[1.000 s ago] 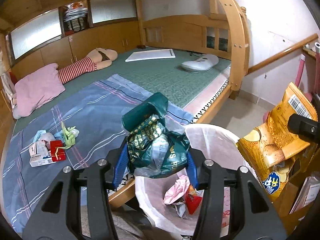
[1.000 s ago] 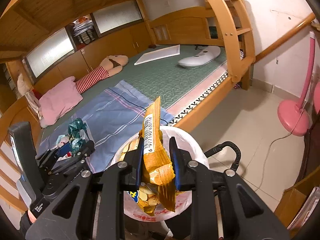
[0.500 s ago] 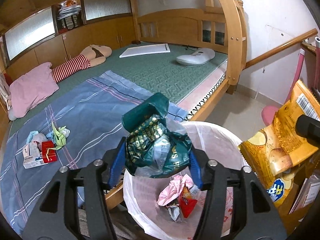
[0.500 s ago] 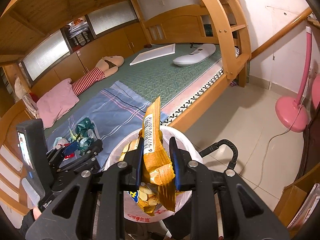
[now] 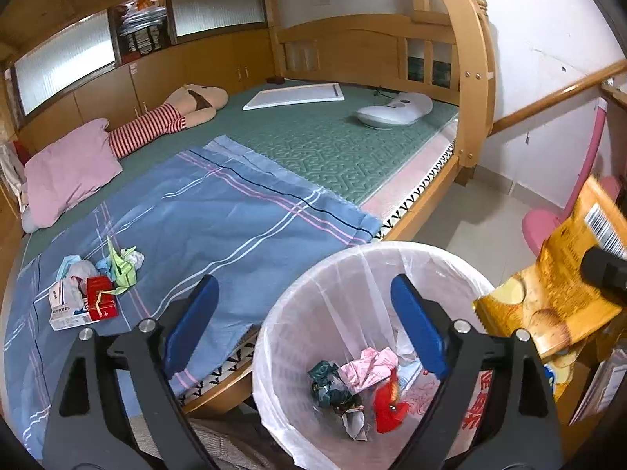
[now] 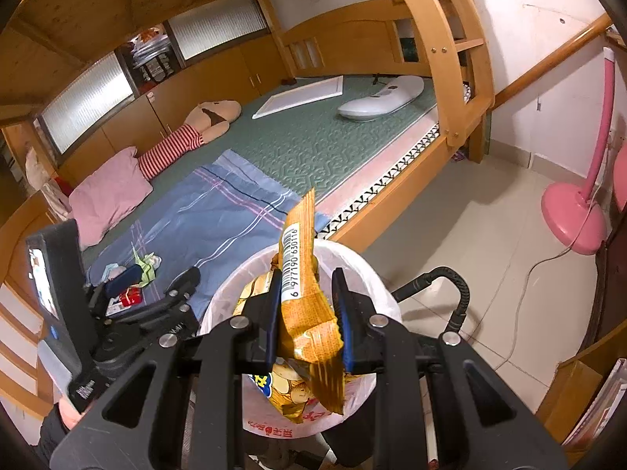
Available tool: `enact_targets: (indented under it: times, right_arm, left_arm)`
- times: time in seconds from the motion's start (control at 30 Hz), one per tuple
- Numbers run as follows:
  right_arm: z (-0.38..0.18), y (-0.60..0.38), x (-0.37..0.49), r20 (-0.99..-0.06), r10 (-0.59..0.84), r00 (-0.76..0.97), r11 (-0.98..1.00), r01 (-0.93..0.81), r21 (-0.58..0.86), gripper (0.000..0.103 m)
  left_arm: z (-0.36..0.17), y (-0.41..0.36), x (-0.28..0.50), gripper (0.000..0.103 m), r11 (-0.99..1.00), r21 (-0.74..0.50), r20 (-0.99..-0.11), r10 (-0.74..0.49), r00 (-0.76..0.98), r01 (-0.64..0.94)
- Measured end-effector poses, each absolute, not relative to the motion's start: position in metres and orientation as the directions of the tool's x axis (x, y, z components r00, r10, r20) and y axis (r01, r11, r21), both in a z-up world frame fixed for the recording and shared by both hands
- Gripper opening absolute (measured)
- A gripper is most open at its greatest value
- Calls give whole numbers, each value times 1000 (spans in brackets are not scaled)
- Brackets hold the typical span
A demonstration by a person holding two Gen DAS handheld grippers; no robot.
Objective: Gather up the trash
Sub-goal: 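Open the right gripper to drop the yellow snack bag into the wastebasket, then reach to the pile and grasp the red cigarette box with the right gripper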
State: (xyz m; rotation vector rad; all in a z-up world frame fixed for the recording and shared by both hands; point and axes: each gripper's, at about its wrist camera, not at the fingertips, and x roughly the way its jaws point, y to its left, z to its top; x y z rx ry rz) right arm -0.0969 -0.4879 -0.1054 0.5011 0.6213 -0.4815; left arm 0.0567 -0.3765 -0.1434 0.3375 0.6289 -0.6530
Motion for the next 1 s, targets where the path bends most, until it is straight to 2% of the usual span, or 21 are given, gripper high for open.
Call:
enact_targets:
  times: [0.33, 0.4, 0.53, 0.83, 1.0]
  right_arm:
    - [-127, -484, -65, -700, -209, 683, 801, 530, 279, 26]
    - [-133, -482, -58, -716, -195, 671, 807, 525, 273, 33]
    - [-141, -479, -49, -747, -207, 632, 811, 538, 231, 34]
    - [-133, -472, -45, -737, -218, 639, 821, 528, 215, 38]
    - [-130, -459, -22, -727, -178, 664, 848, 478, 229, 43]
  left_arm:
    - [-132, -342, 78, 89, 802, 58, -620, -438, 651, 594]
    - [-131, -337, 82, 89, 811, 49, -619, -433, 655, 583]
    - [-127, -329, 86, 89, 821, 40, -615, -429, 662, 569]
    - [-119, -312, 94, 89, 836, 7, -602, -434, 670, 548]
    - [-113, -289, 96, 89, 857, 6, -584, -415, 697, 516]
